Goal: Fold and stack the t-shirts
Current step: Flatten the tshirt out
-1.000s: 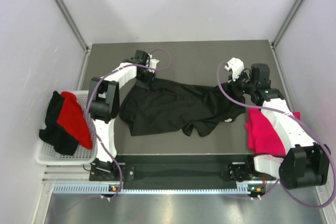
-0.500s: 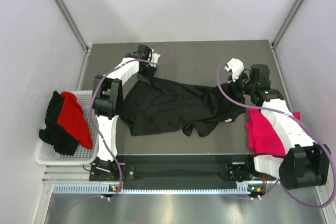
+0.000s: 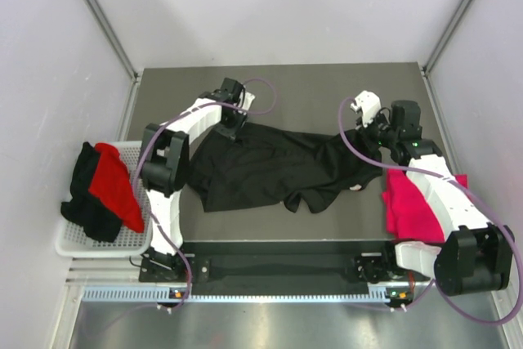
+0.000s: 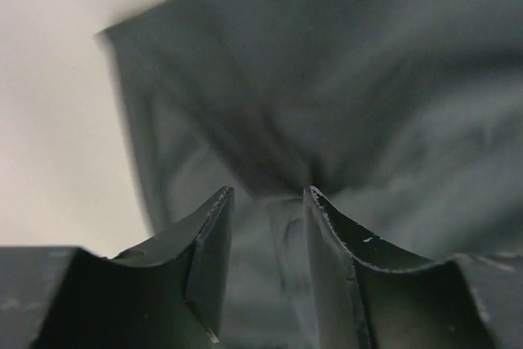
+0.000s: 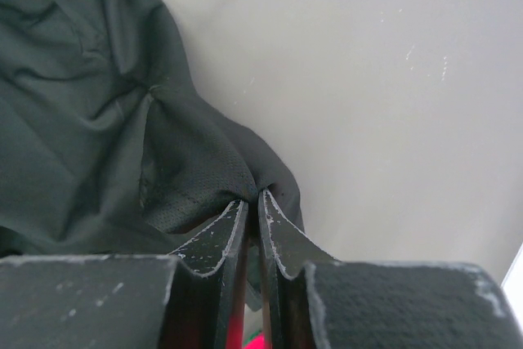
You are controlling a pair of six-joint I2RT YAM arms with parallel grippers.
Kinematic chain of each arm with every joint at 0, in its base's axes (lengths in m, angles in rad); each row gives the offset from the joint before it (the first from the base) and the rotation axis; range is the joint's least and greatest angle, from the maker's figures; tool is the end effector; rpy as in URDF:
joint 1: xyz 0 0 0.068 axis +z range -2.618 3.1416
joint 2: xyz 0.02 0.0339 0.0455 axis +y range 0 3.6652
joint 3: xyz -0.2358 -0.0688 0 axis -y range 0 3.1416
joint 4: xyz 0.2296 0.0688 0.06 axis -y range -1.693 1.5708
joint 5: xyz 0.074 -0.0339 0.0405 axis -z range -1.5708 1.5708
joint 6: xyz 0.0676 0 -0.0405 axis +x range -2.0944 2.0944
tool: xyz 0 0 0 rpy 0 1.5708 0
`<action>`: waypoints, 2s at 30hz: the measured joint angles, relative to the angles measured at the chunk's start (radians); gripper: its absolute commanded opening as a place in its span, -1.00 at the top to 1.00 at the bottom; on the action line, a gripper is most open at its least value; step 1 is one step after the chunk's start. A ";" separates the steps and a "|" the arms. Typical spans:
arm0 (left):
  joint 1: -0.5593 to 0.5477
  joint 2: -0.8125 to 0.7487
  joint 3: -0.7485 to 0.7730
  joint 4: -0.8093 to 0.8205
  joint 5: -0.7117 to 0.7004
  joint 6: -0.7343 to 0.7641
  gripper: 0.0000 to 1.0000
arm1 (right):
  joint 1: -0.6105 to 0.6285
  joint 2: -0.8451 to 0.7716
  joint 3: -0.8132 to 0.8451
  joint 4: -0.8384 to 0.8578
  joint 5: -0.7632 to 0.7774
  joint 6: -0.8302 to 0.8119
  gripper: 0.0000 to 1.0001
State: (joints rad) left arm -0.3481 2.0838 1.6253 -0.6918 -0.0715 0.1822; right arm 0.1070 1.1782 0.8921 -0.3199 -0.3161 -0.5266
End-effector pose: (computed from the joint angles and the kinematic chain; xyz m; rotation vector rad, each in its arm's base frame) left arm 0.4020 -0.1407 0.1420 0.6918 2.6269 0.0488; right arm 0.2768 0.0509 0.2454 -0.8352 1.9752 0.1001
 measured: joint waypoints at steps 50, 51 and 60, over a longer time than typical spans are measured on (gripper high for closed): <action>0.000 -0.026 -0.101 0.042 0.042 0.005 0.26 | -0.011 -0.003 -0.034 0.006 -0.011 0.005 0.83; 0.000 -0.026 -0.099 0.042 0.042 0.005 0.28 | -0.012 -0.003 -0.034 0.006 -0.011 0.004 0.83; -0.002 -0.024 -0.098 0.037 0.054 0.011 1.00 | -0.015 -0.003 -0.035 0.006 -0.011 0.004 0.83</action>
State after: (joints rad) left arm -0.3500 2.0602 1.5276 -0.6552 -0.0174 0.1932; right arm 0.0921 1.1755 0.8574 -0.3134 -0.3271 -0.5224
